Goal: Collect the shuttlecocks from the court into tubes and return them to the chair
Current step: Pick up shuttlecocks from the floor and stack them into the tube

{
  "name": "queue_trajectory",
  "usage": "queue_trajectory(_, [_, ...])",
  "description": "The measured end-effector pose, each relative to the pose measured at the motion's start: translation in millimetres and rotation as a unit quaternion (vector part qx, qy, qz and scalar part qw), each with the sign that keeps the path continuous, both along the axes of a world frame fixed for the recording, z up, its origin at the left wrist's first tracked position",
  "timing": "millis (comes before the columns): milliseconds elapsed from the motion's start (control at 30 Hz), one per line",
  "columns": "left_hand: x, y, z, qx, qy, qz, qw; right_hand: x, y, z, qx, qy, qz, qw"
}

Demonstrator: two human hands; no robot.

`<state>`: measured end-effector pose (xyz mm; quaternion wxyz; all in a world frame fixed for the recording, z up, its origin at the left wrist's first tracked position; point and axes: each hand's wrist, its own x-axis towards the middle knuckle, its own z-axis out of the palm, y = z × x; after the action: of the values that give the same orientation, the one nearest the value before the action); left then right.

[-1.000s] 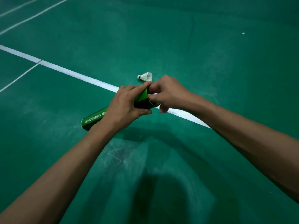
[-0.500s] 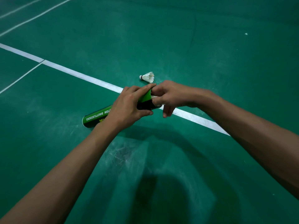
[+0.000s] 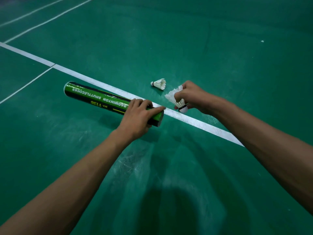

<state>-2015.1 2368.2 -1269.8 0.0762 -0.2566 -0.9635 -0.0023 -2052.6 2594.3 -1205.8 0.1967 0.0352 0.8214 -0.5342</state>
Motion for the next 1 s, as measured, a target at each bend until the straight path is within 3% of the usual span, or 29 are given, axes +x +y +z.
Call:
queue_trajectory(100, [17, 19, -9, -0.056, -0.009, -0.057, 0.997, -6, -4, -7, -0.019, -0.023, -0.032, 0.999])
queue_trajectory(333, [44, 72, -37, -0.149, -0.059, -0.248, 0.955, -2, -37, -16, 0.048, -0.015, 0.033, 0.998])
queue_trajectory(533, [36, 109, -24, -0.234, -0.091, -0.261, 0.932, -17, -71, -31, 0.127, 0.035, 0.06, 0.99])
queue_trajectory(733, [44, 113, -27, -0.29, -0.063, -0.292, 0.909, -22, -79, -35, 0.15, 0.047, 0.115, 0.981])
queue_trajectory(1000, [49, 103, -37, -0.344, -0.057, -0.298, 0.889, -26, -80, -47, 0.137, 0.101, 0.052, 0.984])
